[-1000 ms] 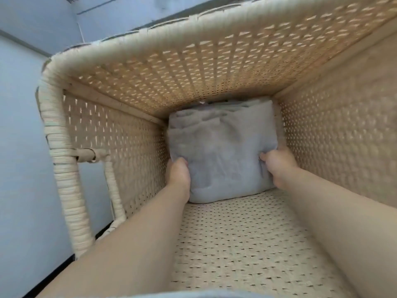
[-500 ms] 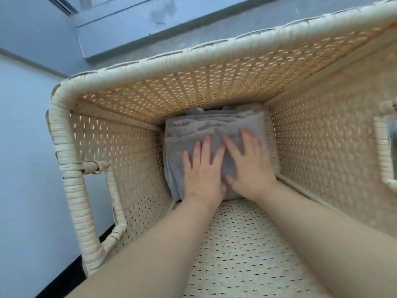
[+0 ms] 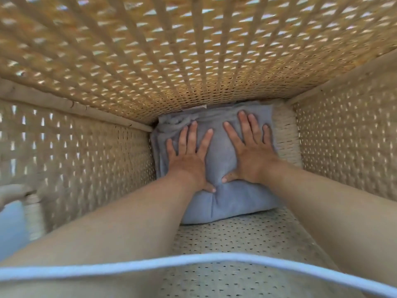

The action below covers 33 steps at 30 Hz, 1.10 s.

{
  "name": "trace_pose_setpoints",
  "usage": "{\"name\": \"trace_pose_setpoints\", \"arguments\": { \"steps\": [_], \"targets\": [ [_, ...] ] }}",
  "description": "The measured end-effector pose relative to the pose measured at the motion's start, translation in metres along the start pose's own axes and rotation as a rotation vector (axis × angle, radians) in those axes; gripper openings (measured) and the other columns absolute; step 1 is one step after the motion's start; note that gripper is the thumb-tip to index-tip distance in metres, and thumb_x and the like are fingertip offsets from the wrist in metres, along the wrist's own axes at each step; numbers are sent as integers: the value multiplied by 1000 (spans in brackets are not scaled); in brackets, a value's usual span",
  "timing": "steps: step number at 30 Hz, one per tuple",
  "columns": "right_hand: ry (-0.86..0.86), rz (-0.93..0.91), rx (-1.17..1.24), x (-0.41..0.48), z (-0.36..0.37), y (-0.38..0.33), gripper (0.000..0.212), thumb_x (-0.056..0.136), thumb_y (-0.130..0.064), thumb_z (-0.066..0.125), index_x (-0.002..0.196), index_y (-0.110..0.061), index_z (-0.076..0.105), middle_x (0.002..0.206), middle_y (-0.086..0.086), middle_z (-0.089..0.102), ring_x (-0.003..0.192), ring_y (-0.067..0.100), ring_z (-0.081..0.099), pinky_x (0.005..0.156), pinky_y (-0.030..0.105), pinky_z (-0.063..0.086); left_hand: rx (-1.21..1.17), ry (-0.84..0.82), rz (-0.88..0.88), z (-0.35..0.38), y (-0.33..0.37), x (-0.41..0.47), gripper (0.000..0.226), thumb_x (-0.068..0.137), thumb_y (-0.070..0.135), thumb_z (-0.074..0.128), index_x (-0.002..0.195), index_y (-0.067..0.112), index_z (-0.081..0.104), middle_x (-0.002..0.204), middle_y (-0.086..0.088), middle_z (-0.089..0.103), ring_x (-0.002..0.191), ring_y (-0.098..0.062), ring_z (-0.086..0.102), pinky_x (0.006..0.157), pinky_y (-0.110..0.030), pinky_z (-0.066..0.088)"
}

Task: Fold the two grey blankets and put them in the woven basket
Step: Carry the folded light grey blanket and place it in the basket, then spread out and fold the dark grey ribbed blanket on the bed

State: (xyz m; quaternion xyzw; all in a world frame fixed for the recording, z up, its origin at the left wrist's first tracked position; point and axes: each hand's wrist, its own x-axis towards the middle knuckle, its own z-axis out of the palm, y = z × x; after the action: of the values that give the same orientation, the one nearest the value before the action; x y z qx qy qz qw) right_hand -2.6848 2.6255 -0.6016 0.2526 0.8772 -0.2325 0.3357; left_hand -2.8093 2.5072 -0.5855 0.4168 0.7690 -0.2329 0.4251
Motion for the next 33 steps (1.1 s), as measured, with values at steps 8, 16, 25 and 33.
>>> {"name": "trace_pose_setpoints", "arguments": {
  "steps": [8, 16, 25, 33],
  "targets": [
    [-105, 168, 61, -70, -48, -39, 117, 76, -48, 68, 147, -33, -24, 150, 1, -40, 144, 29, -24, 116, 53, 1, -74, -28, 89, -62, 8, -86, 91, 88, 44, 58, 153, 27, -4, 160, -6, -14, 148, -24, -7, 118, -50, 8],
    [31, 407, 633, -245, -169, -83, 26, 91, -13, 49, 106, -4, 69, 116, 17, 66, 113, 31, 59, 85, 29, 44, -261, -5, 67, -152, 56, -275, 27, 91, 16, 47, 108, 10, 66, 118, -14, 64, 112, -33, 58, 92, -36, 48],
    [373, 649, 1156, -458, -326, -109, 24, 84, -8, 42, 89, -2, 65, 97, 16, 69, 95, 34, 64, 85, 44, 53, -341, 166, 230, -287, 86, -480, 25, 90, 18, 43, 91, 15, 68, 104, -3, 68, 96, -25, 60, 81, -31, 52],
    [714, 648, 1224, -625, -373, -175, 19, 88, -16, 50, 76, -28, 58, 79, -8, 63, 75, 15, 59, 59, 25, 42, -430, 378, 548, -354, 105, -620, 21, 84, 18, 48, 69, 24, 61, 61, 13, 53, 62, -9, 52, 53, -23, 37]
  ]
}}
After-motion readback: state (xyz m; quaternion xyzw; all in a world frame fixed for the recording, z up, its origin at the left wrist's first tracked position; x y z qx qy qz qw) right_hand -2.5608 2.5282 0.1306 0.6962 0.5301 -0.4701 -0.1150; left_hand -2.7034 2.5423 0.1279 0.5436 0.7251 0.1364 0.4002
